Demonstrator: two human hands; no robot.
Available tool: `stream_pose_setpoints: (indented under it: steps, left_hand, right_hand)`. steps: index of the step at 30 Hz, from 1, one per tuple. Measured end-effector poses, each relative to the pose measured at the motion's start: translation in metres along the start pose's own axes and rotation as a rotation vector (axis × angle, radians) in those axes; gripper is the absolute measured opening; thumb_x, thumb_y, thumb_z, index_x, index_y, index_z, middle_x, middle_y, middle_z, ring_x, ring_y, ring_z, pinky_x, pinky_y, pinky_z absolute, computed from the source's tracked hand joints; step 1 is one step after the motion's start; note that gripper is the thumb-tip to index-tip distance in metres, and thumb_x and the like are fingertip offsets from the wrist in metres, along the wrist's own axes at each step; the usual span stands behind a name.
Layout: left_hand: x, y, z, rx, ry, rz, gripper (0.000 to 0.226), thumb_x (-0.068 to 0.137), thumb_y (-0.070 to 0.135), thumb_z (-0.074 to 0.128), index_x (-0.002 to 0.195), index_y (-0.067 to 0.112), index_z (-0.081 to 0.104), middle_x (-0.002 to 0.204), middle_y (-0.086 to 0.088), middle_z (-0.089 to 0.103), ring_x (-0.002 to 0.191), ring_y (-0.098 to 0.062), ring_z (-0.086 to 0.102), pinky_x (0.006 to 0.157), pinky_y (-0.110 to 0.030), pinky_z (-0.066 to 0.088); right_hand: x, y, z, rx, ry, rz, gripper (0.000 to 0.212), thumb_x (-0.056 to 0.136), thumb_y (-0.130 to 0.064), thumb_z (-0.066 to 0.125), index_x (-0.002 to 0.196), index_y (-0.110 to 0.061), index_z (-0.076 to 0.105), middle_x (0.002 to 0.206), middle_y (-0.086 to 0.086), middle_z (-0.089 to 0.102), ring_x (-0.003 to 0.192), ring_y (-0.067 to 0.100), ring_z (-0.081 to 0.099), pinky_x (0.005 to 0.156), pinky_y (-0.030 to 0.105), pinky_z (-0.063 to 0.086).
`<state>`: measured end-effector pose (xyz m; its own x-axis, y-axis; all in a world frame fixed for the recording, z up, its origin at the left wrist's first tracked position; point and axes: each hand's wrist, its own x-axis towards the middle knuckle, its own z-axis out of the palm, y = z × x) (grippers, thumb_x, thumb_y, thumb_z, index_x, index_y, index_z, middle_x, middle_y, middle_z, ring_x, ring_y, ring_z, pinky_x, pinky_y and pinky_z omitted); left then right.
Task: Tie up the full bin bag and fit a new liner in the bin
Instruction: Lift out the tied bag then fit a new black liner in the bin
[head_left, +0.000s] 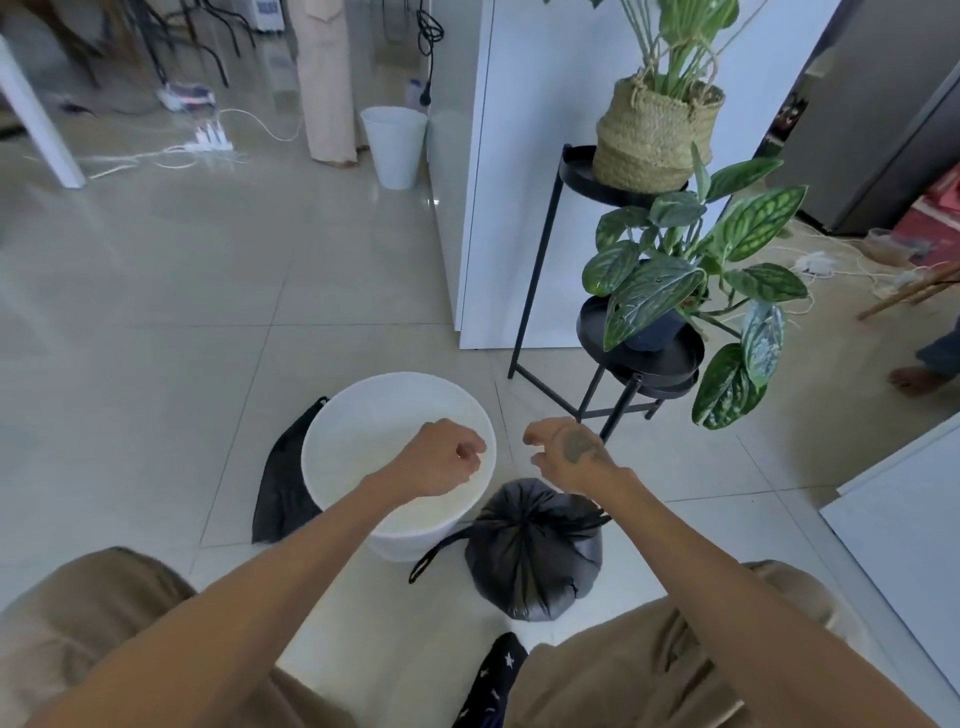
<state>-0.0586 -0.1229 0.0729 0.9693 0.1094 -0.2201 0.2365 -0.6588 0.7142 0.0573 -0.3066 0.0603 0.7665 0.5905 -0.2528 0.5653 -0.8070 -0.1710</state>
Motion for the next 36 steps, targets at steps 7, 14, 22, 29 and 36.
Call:
stream_pose_setpoints:
  steps: [7, 14, 22, 29, 36]
  left_hand:
    - [-0.012, -0.074, -0.069, -0.158, 0.404, -0.186, 0.013, 0.091, 0.009, 0.063, 0.096, 0.016, 0.072, 0.088, -0.004, 0.074, 0.068, -0.020, 0.074, 0.050, -0.010, 0.044]
    - [-0.024, -0.151, -0.088, -0.282, 0.694, -0.429, 0.019, 0.090, 0.013, 0.058, 0.080, 0.013, 0.074, 0.075, 0.000, 0.073, 0.072, -0.019, 0.067, 0.068, -0.028, 0.051]
    - [-0.023, -0.272, -0.039, -0.349, 0.582, -0.796, 0.030, 0.089, 0.006, 0.051, 0.060, 0.013, 0.055, 0.068, -0.003, 0.060, 0.071, -0.024, 0.059, 0.065, -0.027, 0.048]
    - [0.000, -0.325, 0.013, -0.642, 0.600, -1.044, 0.017, 0.079, 0.005, 0.062, 0.068, 0.010, 0.049, 0.074, -0.009, 0.054, 0.070, -0.024, 0.054, 0.067, -0.037, 0.055]
    - [0.024, -0.337, 0.058, -0.796, 0.587, -1.055, 0.066, 0.088, 0.028, 0.068, 0.148, 0.015, 0.045, 0.092, -0.008, 0.065, 0.065, -0.024, 0.061, 0.055, -0.028, 0.055]
  right_hand:
    - [0.042, -0.051, 0.013, 0.130, 0.048, -0.072, 0.031, 0.100, -0.026, 0.055, 0.130, -0.020, 0.056, 0.143, 0.000, 0.048, 0.124, 0.021, 0.053, 0.100, 0.029, 0.042]
    - [0.079, -0.064, 0.038, 0.132, 0.032, -0.021, 0.044, 0.098, -0.026, 0.058, 0.140, -0.021, 0.048, 0.162, -0.001, 0.021, 0.144, 0.026, 0.028, 0.113, 0.040, 0.036]
    - [0.107, -0.065, 0.072, 0.433, 0.162, 0.040, 0.038, 0.094, -0.014, 0.063, 0.131, -0.016, 0.058, 0.156, 0.003, 0.033, 0.125, 0.029, 0.052, 0.099, 0.042, 0.050]
    - [0.114, -0.067, 0.087, 0.511, 0.225, 0.129, 0.035, 0.093, -0.010, 0.066, 0.127, -0.014, 0.063, 0.149, 0.008, 0.044, 0.126, 0.033, 0.051, 0.098, 0.039, 0.046]
    - [0.115, -0.067, 0.090, 0.471, 0.225, 0.161, 0.028, 0.092, -0.013, 0.067, 0.120, -0.017, 0.066, 0.139, 0.008, 0.051, 0.118, 0.035, 0.055, 0.093, 0.042, 0.050]
